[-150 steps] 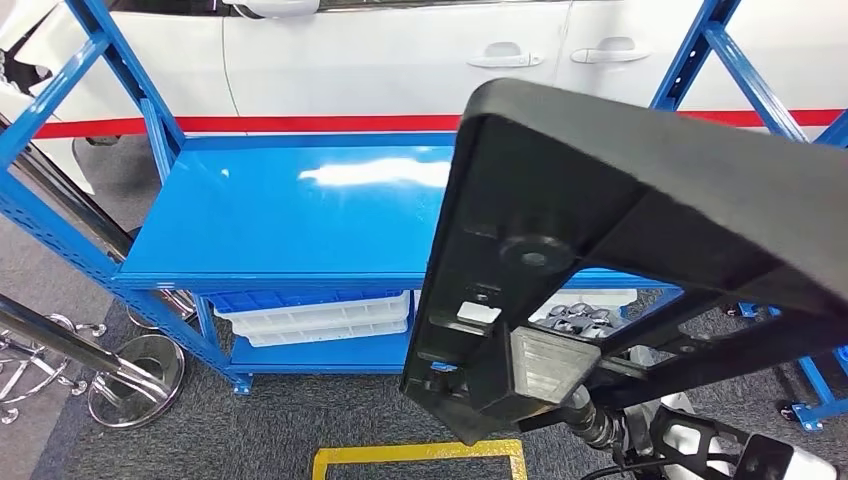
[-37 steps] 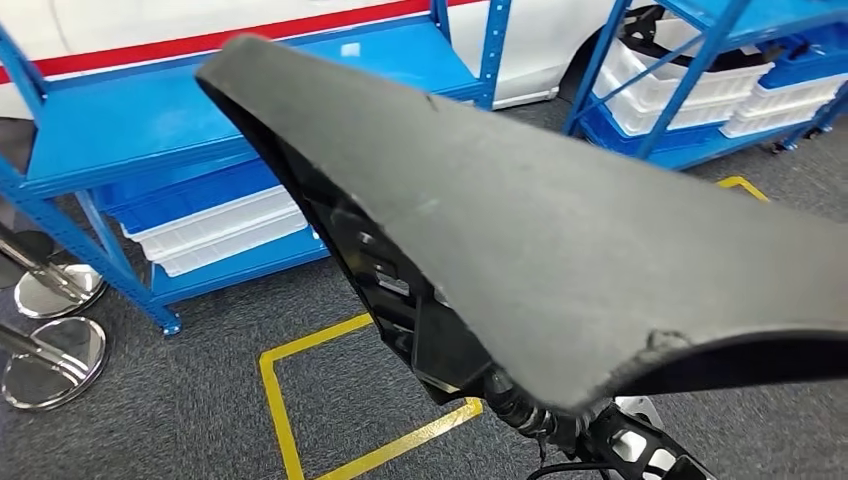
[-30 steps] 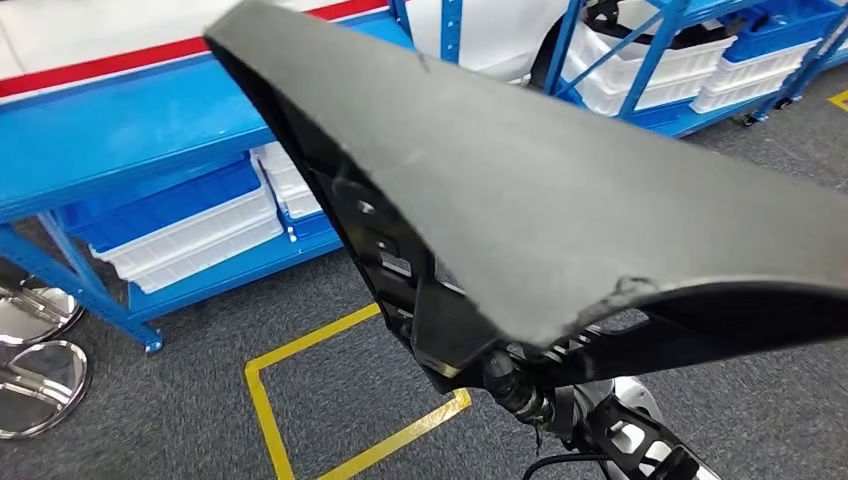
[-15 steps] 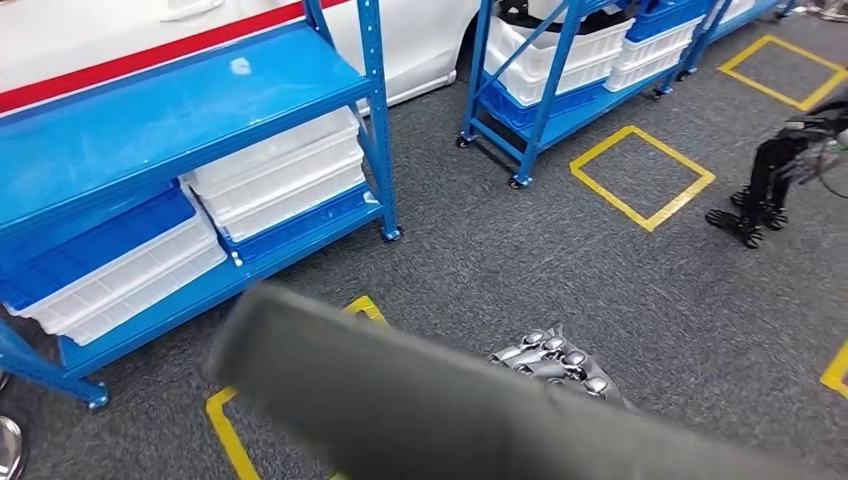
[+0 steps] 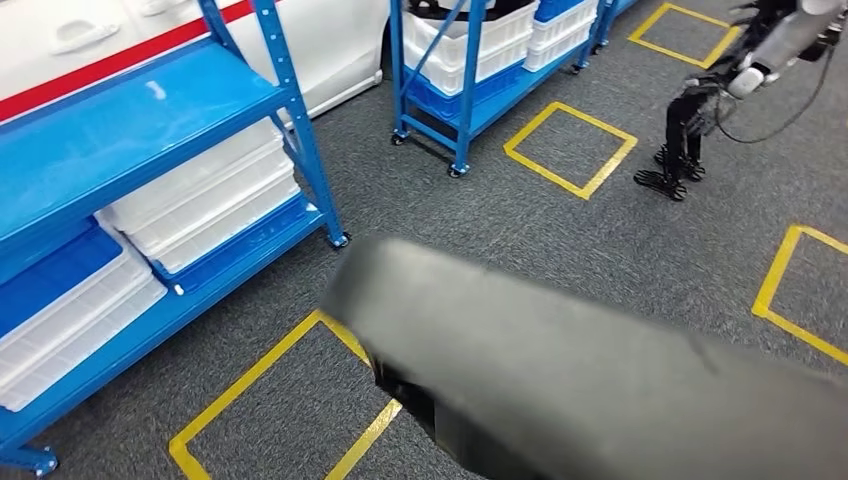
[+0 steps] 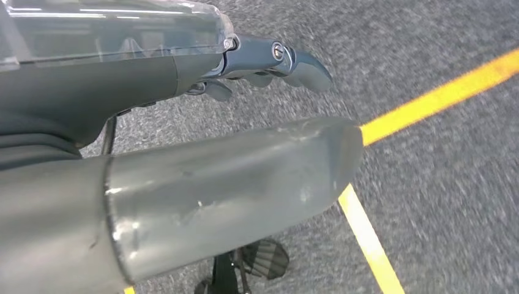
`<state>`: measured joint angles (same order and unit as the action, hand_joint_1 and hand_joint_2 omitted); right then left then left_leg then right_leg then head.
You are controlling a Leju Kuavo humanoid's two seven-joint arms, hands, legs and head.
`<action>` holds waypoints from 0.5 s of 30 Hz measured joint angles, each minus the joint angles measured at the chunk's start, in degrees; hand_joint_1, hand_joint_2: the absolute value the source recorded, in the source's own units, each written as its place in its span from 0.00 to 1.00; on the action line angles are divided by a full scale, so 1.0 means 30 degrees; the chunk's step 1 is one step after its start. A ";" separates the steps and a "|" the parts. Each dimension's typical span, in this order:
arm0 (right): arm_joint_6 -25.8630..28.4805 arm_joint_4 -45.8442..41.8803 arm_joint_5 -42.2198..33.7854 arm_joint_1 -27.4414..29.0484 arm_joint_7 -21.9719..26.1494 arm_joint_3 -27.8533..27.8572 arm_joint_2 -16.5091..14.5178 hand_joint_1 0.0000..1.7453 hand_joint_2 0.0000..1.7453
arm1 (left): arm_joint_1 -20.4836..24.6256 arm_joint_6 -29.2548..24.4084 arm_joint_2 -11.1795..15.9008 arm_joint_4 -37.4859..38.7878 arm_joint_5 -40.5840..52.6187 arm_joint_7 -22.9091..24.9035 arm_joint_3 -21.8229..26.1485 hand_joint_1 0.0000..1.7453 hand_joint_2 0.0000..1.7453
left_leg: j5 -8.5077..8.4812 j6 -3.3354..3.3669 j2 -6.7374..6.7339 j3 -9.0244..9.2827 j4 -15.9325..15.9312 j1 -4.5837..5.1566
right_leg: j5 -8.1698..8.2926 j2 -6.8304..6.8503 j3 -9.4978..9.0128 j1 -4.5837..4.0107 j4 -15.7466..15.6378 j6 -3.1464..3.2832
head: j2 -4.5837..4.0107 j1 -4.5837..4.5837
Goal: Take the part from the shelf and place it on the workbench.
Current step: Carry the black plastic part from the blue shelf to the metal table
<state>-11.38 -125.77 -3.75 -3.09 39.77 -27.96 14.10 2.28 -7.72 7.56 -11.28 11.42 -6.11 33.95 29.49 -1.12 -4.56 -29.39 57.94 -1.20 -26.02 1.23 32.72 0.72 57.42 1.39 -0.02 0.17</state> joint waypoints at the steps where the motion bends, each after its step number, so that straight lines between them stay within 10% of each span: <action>1: -0.0146 -0.0013 -0.0090 0.0073 -0.0079 0.0000 -0.0060 1.00 1.00 | -0.0012 0.0023 -0.0028 0.0000 0.0068 0.0004 -0.0002 0.00 0.00 | 0.0576 -0.0026 0.0453 -0.0392 0.0904 -0.0035 | 0.0057 -0.0171 -0.0002 0.0027 -0.0059 0.0126 | 0.0000 0.0005; 5: -0.0685 0.0138 -0.0406 0.0645 -0.0231 0.0000 -0.0198 1.00 1.00 | -0.0174 0.0168 -0.0178 0.0000 0.0148 0.0022 -0.0002 0.00 0.00 | 0.2300 0.0005 0.1383 -0.2394 0.5037 -0.0004 | 0.0100 -0.1024 0.0113 -0.0183 -0.0008 0.0320 | 0.0000 0.0014; 9: -0.1401 0.0357 -0.0685 0.0817 -0.0229 0.0124 -0.0279 1.00 1.00 | -0.0226 0.0186 -0.0405 0.0000 0.0113 -0.0051 0.0000 0.00 0.00 | -0.0123 0.0311 0.2352 -0.0789 0.1119 -0.0010 | 0.0070 -0.1995 0.0106 -0.0276 0.0165 0.0274 | 0.0000 0.0011; 11: -0.1854 0.0472 -0.0774 0.0806 -0.0222 0.0275 -0.0448 1.00 1.00 | -0.0243 0.0189 -0.0455 0.0000 0.0051 -0.0184 0.0004 0.00 0.00 | -0.0452 0.0422 0.2881 -0.0256 -0.0188 0.0028 | 0.0105 -0.2440 0.0268 -0.0235 0.0247 0.0094 | 0.0000 0.0011; 15: -0.2275 0.0623 -0.0799 0.0821 -0.0186 0.0585 -0.0727 1.00 1.00 | -0.0147 0.0209 -0.0503 0.0000 0.0009 -0.0403 0.0018 0.00 0.00 | -0.0604 0.0782 0.2112 -0.0073 -0.0594 0.0024 | -0.0052 -0.2480 0.0669 -0.0224 0.0660 -0.0382 | 0.0000 0.0005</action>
<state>-18.20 -123.90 -6.15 -0.62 39.21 -26.20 11.92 1.84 -7.09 6.05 -11.28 11.45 -7.32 34.00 27.68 1.23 1.78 -29.61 56.16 -1.12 -26.18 -6.21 34.73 0.04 59.40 0.25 -0.02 0.19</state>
